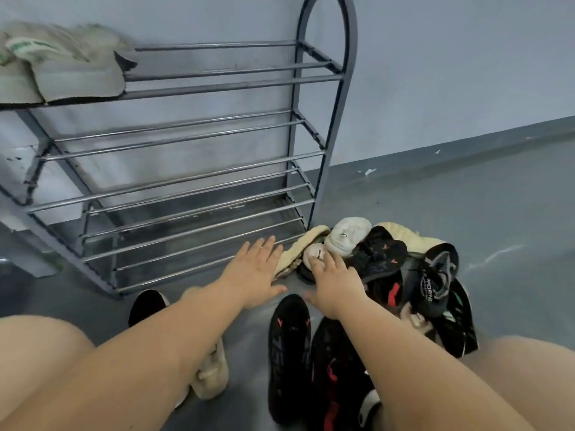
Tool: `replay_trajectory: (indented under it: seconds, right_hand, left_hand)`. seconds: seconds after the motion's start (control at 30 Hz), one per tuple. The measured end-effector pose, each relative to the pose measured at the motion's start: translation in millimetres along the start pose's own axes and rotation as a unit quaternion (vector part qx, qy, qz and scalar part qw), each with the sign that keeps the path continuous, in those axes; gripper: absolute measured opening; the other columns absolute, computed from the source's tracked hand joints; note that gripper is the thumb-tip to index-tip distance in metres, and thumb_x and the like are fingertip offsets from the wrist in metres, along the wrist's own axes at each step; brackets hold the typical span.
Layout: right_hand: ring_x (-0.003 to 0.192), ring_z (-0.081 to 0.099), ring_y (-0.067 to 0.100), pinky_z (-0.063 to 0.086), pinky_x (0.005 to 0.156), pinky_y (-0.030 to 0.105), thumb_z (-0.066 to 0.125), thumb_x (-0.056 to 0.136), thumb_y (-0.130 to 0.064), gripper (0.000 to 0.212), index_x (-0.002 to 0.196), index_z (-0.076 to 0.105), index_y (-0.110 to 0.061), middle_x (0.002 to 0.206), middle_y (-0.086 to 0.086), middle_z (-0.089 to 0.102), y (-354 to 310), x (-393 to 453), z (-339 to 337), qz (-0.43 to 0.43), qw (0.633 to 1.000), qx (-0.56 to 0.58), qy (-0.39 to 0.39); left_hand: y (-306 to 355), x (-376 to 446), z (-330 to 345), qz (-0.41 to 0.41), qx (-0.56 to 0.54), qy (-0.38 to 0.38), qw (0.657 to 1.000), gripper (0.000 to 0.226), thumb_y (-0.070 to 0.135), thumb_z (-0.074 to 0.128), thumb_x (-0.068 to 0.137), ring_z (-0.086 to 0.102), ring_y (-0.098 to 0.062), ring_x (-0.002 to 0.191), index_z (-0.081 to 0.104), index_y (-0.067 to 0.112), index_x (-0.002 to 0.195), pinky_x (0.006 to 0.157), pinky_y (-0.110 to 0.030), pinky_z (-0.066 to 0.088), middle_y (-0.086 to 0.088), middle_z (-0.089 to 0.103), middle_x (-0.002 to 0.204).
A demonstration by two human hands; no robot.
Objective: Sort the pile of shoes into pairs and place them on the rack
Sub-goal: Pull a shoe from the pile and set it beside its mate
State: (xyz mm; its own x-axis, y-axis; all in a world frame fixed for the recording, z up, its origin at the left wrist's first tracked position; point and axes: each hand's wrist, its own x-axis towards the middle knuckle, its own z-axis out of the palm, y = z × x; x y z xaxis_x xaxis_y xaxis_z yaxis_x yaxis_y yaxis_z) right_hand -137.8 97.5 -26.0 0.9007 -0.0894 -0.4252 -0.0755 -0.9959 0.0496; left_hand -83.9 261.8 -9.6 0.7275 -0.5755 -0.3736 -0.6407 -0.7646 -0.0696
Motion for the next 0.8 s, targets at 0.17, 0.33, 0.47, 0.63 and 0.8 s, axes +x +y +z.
replay_trajectory:
  seconds: [0.17, 0.33, 0.47, 0.63, 0.8]
  right_hand:
    - [0.145, 0.012, 0.034, 0.027, 0.11, 0.044, 0.041, 0.095, -0.048, 0.075, 0.152, 0.005, -0.017, 0.157, 0.016, 0.01, 8.9, 29.7, 1.8, 0.015, 1.0, -0.014, 0.003]
    - [0.144, 0.013, 0.035, 0.028, 0.111, 0.047, 0.042, 0.093, -0.053, 0.077, 0.152, 0.007, -0.018, 0.157, 0.015, 0.012, -5.5, 81.5, 1.8, -0.027, 1.0, -0.008, -0.01]
    - [0.147, 0.007, 0.032, 0.032, 0.109, 0.05, 0.038, 0.095, -0.051, 0.074, 0.153, 0.005, -0.019, 0.16, 0.01, 0.005, -10.7, 130.0, 2.2, -0.041, 0.998, -0.021, -0.031]
    - [0.145, 0.013, 0.031, 0.023, 0.113, 0.051, 0.038, 0.093, -0.056, 0.074, 0.151, 0.015, -0.017, 0.158, 0.01, 0.015, -2.6, 169.2, 36.9, -0.044, 0.998, -0.033, -0.032]
    - [0.148, -0.005, 0.029, 0.001, 0.119, 0.051, 0.027, 0.094, -0.06, 0.075, 0.153, 0.004, -0.02, 0.161, 0.009, -0.003, -4.0, 191.1, 60.8, -0.045, 0.998, -0.036, -0.04]
  left_hand:
    - [-20.9, 23.1, 25.5, 0.009, 0.01, -0.048, 0.999, 0.08, 0.057, 0.031, 0.094, 0.001, -0.026, 0.148, -0.011, 0.019, 0.15, 0.12, -0.039, 0.002, -0.01, -0.012, 0.159]
    - [-40.2, 52.2, 49.6, -0.031, -0.071, -0.084, 0.993, 0.081, 0.058, 0.034, 0.093, 0.003, -0.025, 0.148, -0.01, 0.021, 0.151, 0.12, -0.037, 0.005, -0.009, -0.01, 0.16]
    - [-51.7, 78.3, 68.0, -0.054, -0.125, -0.102, 0.985, 0.081, 0.057, 0.035, 0.093, 0.004, -0.025, 0.148, -0.008, 0.02, 0.151, 0.12, -0.039, 0.009, -0.009, -0.01, 0.16]
    - [-57.5, 107.8, 91.6, -0.068, -0.209, -0.129, 0.967, 0.081, 0.056, 0.036, 0.093, 0.003, -0.024, 0.148, -0.009, 0.023, 0.151, 0.12, -0.037, 0.009, -0.006, -0.011, 0.16]
    - [-57.4, 132.1, 123.6, -0.093, -0.323, -0.147, 0.93, 0.081, 0.054, 0.043, 0.092, 0.012, -0.026, 0.147, -0.005, 0.025, 0.151, 0.118, -0.038, 0.019, -0.006, -0.001, 0.16]
